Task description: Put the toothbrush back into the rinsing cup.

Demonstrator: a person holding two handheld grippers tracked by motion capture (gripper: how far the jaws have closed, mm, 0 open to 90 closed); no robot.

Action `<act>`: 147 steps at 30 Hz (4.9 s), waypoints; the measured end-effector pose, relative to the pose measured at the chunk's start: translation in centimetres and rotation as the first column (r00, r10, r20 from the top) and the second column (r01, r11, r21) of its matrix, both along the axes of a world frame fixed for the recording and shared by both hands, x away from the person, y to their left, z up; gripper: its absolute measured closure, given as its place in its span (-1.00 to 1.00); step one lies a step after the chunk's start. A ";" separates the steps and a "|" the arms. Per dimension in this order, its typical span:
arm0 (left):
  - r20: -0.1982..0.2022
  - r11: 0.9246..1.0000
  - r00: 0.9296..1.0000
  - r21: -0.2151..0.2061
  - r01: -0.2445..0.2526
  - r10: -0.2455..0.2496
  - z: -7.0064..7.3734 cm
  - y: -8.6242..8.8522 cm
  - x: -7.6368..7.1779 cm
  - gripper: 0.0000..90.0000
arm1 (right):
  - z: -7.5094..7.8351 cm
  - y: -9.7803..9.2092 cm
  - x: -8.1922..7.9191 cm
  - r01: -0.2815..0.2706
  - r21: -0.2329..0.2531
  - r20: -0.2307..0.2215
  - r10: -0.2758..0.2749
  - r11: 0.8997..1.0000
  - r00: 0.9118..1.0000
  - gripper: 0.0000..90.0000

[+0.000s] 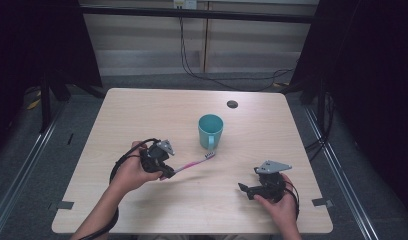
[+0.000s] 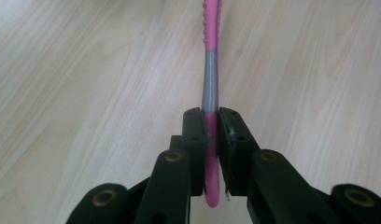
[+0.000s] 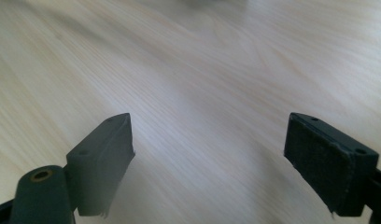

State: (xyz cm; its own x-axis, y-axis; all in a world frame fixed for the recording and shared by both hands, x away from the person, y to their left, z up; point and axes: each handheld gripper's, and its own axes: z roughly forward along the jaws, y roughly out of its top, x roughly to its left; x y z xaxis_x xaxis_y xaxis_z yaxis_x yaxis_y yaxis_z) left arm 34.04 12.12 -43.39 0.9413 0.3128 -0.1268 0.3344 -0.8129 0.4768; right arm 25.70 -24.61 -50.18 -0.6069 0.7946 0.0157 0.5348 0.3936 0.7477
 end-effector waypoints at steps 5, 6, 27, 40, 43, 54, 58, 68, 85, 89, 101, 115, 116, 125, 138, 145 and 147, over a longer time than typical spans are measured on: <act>0.018 0.997 0.999 -0.076 -0.030 0.032 0.3 -0.3 -0.2 0.82 | 1.4 1.2 0.3 -0.048 0.064 0.017 0.047 0.997 0.999 -0.65; 0.018 0.997 0.999 -0.076 -0.030 0.032 0.3 -0.3 -0.2 0.82 | 1.4 1.2 0.3 -0.048 0.064 0.017 0.047 0.997 0.999 -0.65; 0.064 0.961 0.987 -0.247 -0.126 0.146 0.7 -0.7 -0.4 0.82 | 4.3 3.7 2.3 -0.058 0.221 0.002 0.059 0.974 0.998 -0.48; 0.072 0.937 0.981 -0.317 -0.150 0.181 0.3 -1.7 -0.7 0.82 | 6.7 4.3 3.4 -0.049 0.320 -0.003 0.053 0.946 0.999 -0.35; 0.080 0.934 0.981 -0.328 -0.142 0.178 0.5 -2.2 -1.0 0.82 | 7.0 4.5 3.8 -0.031 0.373 -0.026 0.044 0.927 0.999 -0.31; 0.082 0.926 0.980 -0.349 -0.141 0.180 0.4 -3.5 -1.3 0.82 | 7.7 4.6 4.4 0.027 0.444 -0.087 0.013 0.896 0.996 -0.16; 0.080 0.923 0.980 -0.356 -0.144 0.184 0.1 -3.8 -1.3 0.82 | 7.9 4.7 4.7 0.035 0.465 -0.101 0.014 0.884 0.995 -0.13; 0.076 0.917 0.981 -0.375 -0.137 0.177 -0.3 -4.4 -1.6 0.82 | 8.2 5.7 5.0 0.079 0.462 -0.128 -0.022 0.884 0.991 -0.02; 0.076 0.910 0.981 -0.392 -0.135 0.178 -0.1 -5.1 -1.6 0.82 | 9.2 5.5 5.9 0.106 0.505 -0.115 -0.055 0.857 0.992 0.29; 0.079 0.905 0.980 -0.401 -0.138 0.184 0.0 -5.5 -1.6 0.82 | 9.2 5.0 5.9 0.111 0.537 -0.114 -0.058 0.837 0.992 0.50; 0.079 0.905 0.981 -0.404 -0.132 0.178 -0.2 -6.5 -2.0 0.82 | 9.2 4.6 5.9 0.116 0.598 -0.108 -0.064 0.793 0.992 0.76; 0.060 0.907 0.982 -0.398 -0.139 0.177 -0.7 -7.0 -2.2 0.80 | 9.6 5.4 6.0 0.079 0.607 -0.101 -0.022 0.791 0.995 0.88; 0.062 0.909 0.983 -0.395 -0.134 0.172 -0.8 -7.1 -2.3 0.79 | 9.6 5.5 6.0 0.074 0.598 -0.097 -0.020 0.798 0.995 0.88; 0.068 0.916 0.987 -0.386 -0.107 0.144 -0.6 -8.5 -2.9 0.69 | 9.9 6.0 6.0 0.066 0.584 -0.069 -0.031 0.809 0.997 0.88; 0.071 0.914 0.990 -0.396 -0.085 0.122 -0.7 -8.9 -2.8 0.63 | 10.2 6.4 6.1 0.064 0.550 -0.035 -0.053 0.833 0.998 0.88; 0.080 0.923 0.982 -0.363 -0.130 0.170 -1.0 -8.1 -2.5 0.14 | 10.5 5.9 6.1 0.064 0.547 -0.024 -0.061 0.835 0.998 0.88; 0.087 0.927 0.981 -0.353 -0.130 0.171 -1.1 -7.8 -2.4 0.03 | 10.5 5.8 6.1 0.066 0.541 -0.020 -0.066 0.838 0.998 0.88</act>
State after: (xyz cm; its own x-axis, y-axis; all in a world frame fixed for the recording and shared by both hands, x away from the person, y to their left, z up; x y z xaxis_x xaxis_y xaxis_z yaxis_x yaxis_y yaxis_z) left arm 31.66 4.28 -44.47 0.9011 0.4080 -0.1466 0.3666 -0.5365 0.7602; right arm 31.83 -18.81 -39.65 -0.5530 0.6976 0.4556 0.5456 -0.1101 0.8308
